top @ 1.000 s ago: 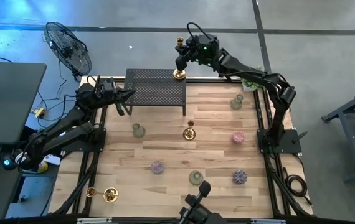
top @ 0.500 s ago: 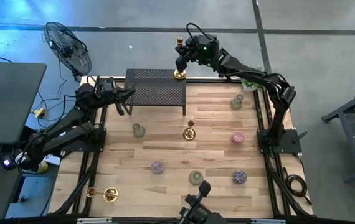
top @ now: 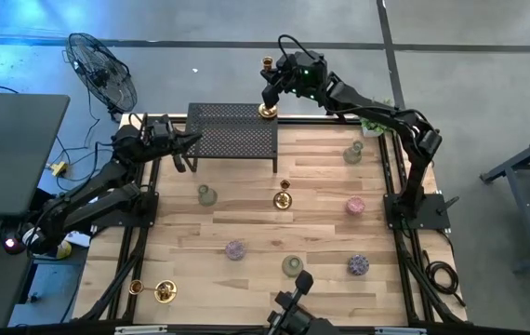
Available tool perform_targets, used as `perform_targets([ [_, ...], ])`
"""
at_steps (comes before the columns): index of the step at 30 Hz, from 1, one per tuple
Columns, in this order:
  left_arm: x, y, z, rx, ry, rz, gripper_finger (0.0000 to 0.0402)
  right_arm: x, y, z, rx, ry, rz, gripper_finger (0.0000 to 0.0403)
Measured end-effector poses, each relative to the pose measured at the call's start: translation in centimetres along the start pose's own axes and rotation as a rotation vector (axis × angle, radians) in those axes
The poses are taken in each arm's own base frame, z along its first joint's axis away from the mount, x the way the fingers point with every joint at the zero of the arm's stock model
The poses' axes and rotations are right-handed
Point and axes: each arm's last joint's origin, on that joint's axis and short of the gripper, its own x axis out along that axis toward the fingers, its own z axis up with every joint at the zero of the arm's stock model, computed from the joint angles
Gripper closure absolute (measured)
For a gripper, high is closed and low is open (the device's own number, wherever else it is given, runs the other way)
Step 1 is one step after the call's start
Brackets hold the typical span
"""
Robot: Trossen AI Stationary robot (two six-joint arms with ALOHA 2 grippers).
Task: Pick & Place candle stick holders
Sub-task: Put the top gold candle holder on the shelf, then put the pink patterned scented candle on the shelf
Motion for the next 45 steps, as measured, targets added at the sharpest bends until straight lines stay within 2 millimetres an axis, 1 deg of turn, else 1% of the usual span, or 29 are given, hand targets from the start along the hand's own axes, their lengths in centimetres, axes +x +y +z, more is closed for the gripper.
perform_targets([
  [7,0.0,0.0,0.2,0.017,-0.024,-0.003,0.0401,0.0,0.0,0.0,0.003,0.001,0.001,0.0391],
  [12,0.0,0.0,0.3,0.036,-0.024,-0.003,0.0401,0.2,0.0,-0.2,0.022,0.005,0.003,0.0377],
  [18,0.0,0.0,0.3,0.036,-0.024,-0.003,0.0401,0.7,0.0,-0.7,0.025,0.020,-0.001,0.0338],
  [31,0.0,0.0,0.3,0.036,-0.024,-0.002,0.0401,0.7,0.0,-0.7,0.023,0.012,-0.006,0.0235],
  [36,0.0,0.0,0.3,0.043,-0.031,-0.002,0.0401,0.4,0.0,-0.8,0.024,0.046,-0.007,0.0200],
  [40,0.0,0.0,0.4,0.048,-0.035,0.000,0.0401,-0.3,0.0,-0.3,0.024,0.058,-0.010,0.0185],
  [45,0.0,0.0,0.4,0.051,-0.037,0.001,0.0401,-1.6,0.3,0.6,-0.001,0.081,0.000,0.0183],
])
